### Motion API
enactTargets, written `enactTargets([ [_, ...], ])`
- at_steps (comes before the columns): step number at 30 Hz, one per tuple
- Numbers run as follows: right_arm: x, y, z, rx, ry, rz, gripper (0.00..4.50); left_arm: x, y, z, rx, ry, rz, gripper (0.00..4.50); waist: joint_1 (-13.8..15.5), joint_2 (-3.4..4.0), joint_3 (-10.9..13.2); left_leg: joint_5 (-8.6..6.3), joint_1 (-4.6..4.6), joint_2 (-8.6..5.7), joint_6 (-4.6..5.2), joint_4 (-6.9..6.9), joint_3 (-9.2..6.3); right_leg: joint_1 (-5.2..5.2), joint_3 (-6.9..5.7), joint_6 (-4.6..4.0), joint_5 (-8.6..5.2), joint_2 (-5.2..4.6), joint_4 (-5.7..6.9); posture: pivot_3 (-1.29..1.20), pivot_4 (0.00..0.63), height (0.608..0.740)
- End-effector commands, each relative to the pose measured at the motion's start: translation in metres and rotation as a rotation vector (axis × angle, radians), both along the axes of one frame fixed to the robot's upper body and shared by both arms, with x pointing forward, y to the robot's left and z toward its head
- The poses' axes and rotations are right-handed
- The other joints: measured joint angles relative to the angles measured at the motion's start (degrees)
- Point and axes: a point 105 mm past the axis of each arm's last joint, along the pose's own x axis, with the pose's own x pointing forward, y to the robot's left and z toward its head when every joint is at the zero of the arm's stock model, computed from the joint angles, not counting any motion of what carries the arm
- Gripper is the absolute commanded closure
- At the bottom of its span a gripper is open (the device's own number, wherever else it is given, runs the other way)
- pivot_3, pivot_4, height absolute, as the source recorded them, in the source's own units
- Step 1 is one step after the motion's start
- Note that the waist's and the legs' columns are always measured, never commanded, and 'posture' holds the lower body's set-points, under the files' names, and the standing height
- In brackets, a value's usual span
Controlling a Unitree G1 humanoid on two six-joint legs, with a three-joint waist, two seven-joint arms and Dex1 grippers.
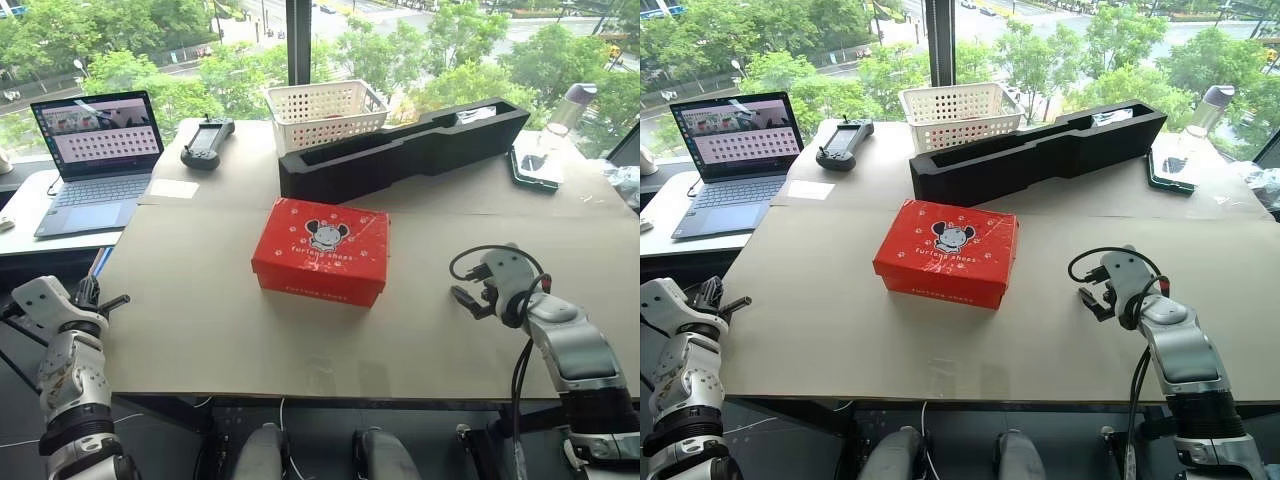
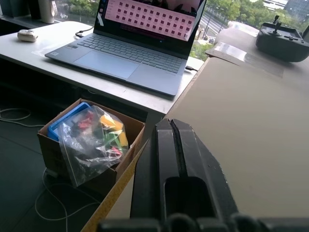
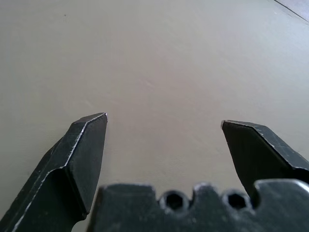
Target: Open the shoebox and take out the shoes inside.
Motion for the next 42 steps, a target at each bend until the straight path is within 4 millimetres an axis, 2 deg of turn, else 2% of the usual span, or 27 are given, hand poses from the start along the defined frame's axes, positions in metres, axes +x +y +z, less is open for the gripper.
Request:
enactTargets([
  [1,0.002,-0.010,0.008,-0.015,-0.030,-0.039,0.09,0.016,-0.018,0.010,0.075,0.004,-0.120,4.50,0.00,0.00,0.00,0.00,0.00,0.00,0.00,0.00,0.00,0.00,0.00,0.00,0.00,0.00,0.00,0.00,0.150,0.733],
  [3,0.004,-0.009,0.016,0.000,-0.045,-0.013,0.09,0.037,-0.058,0.018,0.180,0.032,-0.401,4.50,0.20,0.00,0.00,0.00,0.00,-0.01,0.00,0.00,0.00,0.01,-0.02,0.00,0.00,0.00,0.00,0.00,0.150,0.733],
  [5,0.006,-0.002,0.024,0.026,-0.041,0.053,0.09,0.046,-0.090,0.031,0.276,0.029,-0.630,4.50,0.42,0.00,0.01,0.00,-0.04,-0.05,-0.03,0.01,0.06,0.03,-0.13,0.00,0.00,-0.01,-0.01,0.00,0.150,0.733],
  [7,0.006,0.010,0.028,0.037,-0.020,0.154,0.09,0.048,-0.114,0.041,0.351,0.034,-0.814,4.50,0.23,0.00,0.01,0.00,-0.06,-0.01,-0.04,0.01,0.13,-0.03,-0.12,0.01,0.03,-0.06,-0.01,0.00,0.150,0.733],
  [9,0.000,0.028,0.034,0.065,0.016,0.296,0.59,0.042,-0.138,0.052,0.454,0.038,-1.037,4.50,-0.21,0.00,0.01,0.00,-0.10,0.01,-0.04,0.02,0.09,-0.04,-0.12,-0.01,0.05,-0.06,-0.02,0.00,0.150,0.733],
  [10,-0.003,0.033,0.037,0.070,0.027,0.354,0.68,0.037,-0.147,0.056,0.495,0.045,-1.125,4.50,-0.44,0.00,0.01,0.01,-0.12,0.02,-0.02,0.00,0.09,-0.06,-0.11,-0.04,0.03,-0.01,-0.06,0.00,0.150,0.733],
  [14,-0.019,0.046,0.036,0.052,0.114,0.561,2.07,0.030,-0.163,0.062,0.568,0.088,-1.319,4.50,-1.51,0.02,0.01,0.14,-0.10,0.10,0.47,-0.08,0.03,-0.12,0.00,-0.18,-0.21,0.19,0.01,0.00,0.150,0.733],
  [21,-0.014,0.042,0.029,-0.027,0.152,0.595,4.47,0.040,-0.164,0.065,0.565,0.095,-1.327,4.50,-1.43,0.01,0.01,0.10,-0.09,0.14,0.48,-0.07,0.01,-0.13,0.00,-0.05,-0.32,0.30,0.09,0.00,0.150,0.733],
  [28,0.018,0.059,0.017,-0.069,0.154,0.549,4.47,0.053,-0.168,0.045,0.616,0.204,-1.316,4.50,-1.38,0.01,0.01,0.10,-0.10,0.11,0.47,0.08,0.03,-0.13,0.03,-0.15,-0.31,0.26,0.11,0.00,0.150,0.733],
  [31,0.031,0.082,0.014,-0.045,0.142,0.586,4.47,0.058,-0.188,0.040,0.647,0.197,-1.364,4.50,-1.37,0.01,0.01,0.11,-0.10,0.11,0.47,0.07,0.03,-0.12,0.03,-0.17,-0.30,0.27,0.14,0.00,0.150,0.733],
  [35,0.044,0.100,0.011,-0.049,0.139,0.612,4.47,0.061,-0.220,0.033,0.684,0.175,-1.451,4.50,-1.39,0.01,0.01,0.11,-0.12,0.08,0.48,0.08,0.06,-0.11,0.05,0.10,-0.02,0.28,0.14,0.00,0.150,0.733],
  [40,0.049,0.098,0.015,-0.062,0.131,0.616,4.47,0.060,-0.271,0.040,0.707,0.072,-1.568,4.50,-1.22,0.01,0.01,0.12,-0.12,0.07,0.49,0.15,0.06,-0.06,0.05,0.16,0.02,0.29,0.17,0.00,0.150,0.733],
  [42,0.050,0.094,0.017,-0.069,0.127,0.612,4.47,0.060,-0.285,0.042,0.714,0.048,-1.591,4.50,-1.18,0.01,0.01,0.12,-0.12,0.06,0.49,0.20,0.06,-0.04,0.06,0.18,0.03,0.28,0.18,0.00,0.150,0.733],
])
